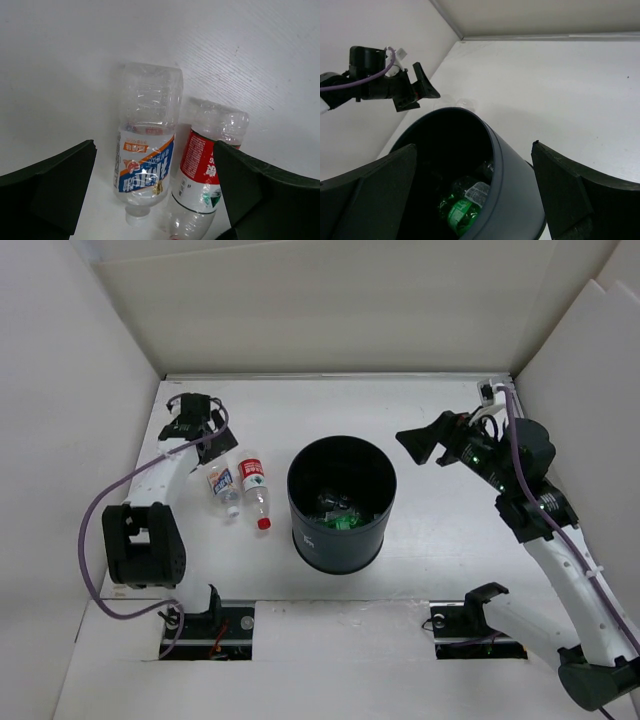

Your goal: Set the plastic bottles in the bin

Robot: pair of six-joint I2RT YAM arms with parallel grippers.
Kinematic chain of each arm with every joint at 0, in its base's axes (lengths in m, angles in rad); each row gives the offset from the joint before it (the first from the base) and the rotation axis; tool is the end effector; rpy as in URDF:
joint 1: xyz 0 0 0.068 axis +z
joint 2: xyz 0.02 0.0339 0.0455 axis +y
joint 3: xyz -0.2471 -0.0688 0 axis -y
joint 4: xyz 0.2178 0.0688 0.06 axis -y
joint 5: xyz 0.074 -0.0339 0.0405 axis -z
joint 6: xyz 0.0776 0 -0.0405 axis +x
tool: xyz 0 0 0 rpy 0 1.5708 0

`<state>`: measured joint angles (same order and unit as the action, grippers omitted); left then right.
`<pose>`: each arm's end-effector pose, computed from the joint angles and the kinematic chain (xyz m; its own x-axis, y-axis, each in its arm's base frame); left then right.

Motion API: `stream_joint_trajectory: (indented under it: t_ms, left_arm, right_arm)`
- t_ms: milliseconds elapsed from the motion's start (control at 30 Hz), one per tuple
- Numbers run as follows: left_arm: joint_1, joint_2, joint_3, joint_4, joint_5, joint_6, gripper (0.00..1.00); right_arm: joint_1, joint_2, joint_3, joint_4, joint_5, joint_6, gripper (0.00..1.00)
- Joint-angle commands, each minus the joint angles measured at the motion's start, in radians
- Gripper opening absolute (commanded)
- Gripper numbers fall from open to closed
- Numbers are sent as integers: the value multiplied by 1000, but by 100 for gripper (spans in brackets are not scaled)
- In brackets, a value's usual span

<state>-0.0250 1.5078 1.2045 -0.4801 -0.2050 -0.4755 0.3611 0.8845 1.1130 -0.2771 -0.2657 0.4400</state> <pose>0.3368 0.0074 0.2465 -0.5724 -0.4340 -0.6957 -0.4294 0.8815 -0.1966 0.1899 0.0935 0.4052 -0.2908 0.3295 -0.8982 -0.5111 0.7402 0.4370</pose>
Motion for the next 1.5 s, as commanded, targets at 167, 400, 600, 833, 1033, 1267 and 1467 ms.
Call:
stream_joint_trajectory:
  t_ms: [167,400,600,833,1033,1267,1467]
  left_arm:
    - [2,163,-11,61,19,17,100]
    - [74,253,-2,61,-34,-49,100]
    - [114,316,-11,61,-43,-69,74]
    - [123,215,10,15,-127,-116,1]
    - [123,-154,30,-20,-188,-94,0]
    - [59,-556,26,135,181,70,0]
    - [59,-629,136,230,709,-25,0]
  right_arm:
    - [-4,-44,-53,53,-44,-37,100]
    - [-4,-65,-62,53,-73,-37,100]
    - [-4,-76,-62,53,-107,-37,100]
    - [16,-85,25,6,-128,-81,100]
    - [45,-73,131,-20,-205,-129,100]
    - [143,54,179,131,-357,-80,100]
    - [356,229,332,185,-270,-58,100]
